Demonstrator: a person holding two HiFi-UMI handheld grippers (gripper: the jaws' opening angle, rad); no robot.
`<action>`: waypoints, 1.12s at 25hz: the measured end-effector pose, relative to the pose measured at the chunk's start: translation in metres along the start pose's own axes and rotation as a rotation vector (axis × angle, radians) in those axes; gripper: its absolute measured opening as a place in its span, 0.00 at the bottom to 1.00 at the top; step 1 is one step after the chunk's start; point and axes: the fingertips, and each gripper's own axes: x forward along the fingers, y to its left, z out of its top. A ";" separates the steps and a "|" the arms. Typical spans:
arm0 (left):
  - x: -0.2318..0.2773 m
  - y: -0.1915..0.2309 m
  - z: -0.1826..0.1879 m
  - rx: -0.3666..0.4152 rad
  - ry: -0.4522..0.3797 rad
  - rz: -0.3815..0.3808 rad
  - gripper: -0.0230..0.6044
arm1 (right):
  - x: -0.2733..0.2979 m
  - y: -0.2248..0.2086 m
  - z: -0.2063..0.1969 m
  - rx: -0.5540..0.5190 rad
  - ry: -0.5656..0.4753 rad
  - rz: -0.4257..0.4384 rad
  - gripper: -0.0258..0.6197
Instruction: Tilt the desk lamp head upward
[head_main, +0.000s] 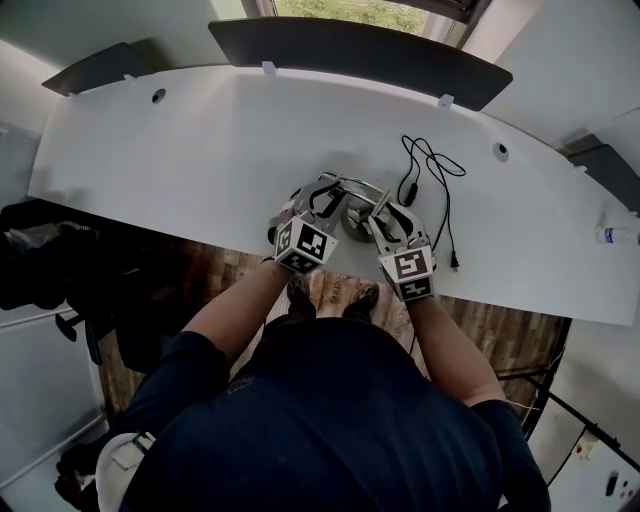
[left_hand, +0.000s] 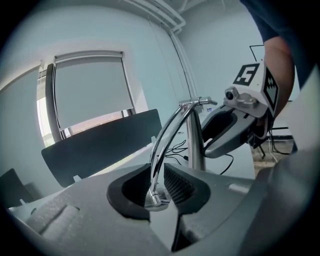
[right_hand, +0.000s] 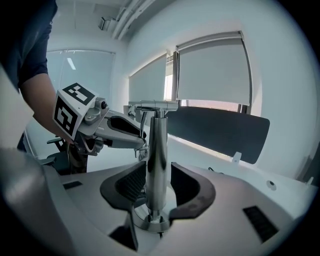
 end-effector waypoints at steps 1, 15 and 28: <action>0.001 0.001 0.002 0.002 0.000 0.007 0.17 | 0.003 0.001 0.002 0.005 -0.007 0.001 0.28; 0.007 0.000 0.001 0.085 0.043 -0.006 0.10 | 0.019 0.001 0.006 0.055 -0.001 -0.026 0.27; 0.004 0.011 0.007 0.125 0.109 -0.001 0.10 | 0.022 0.002 0.007 0.104 0.029 -0.027 0.27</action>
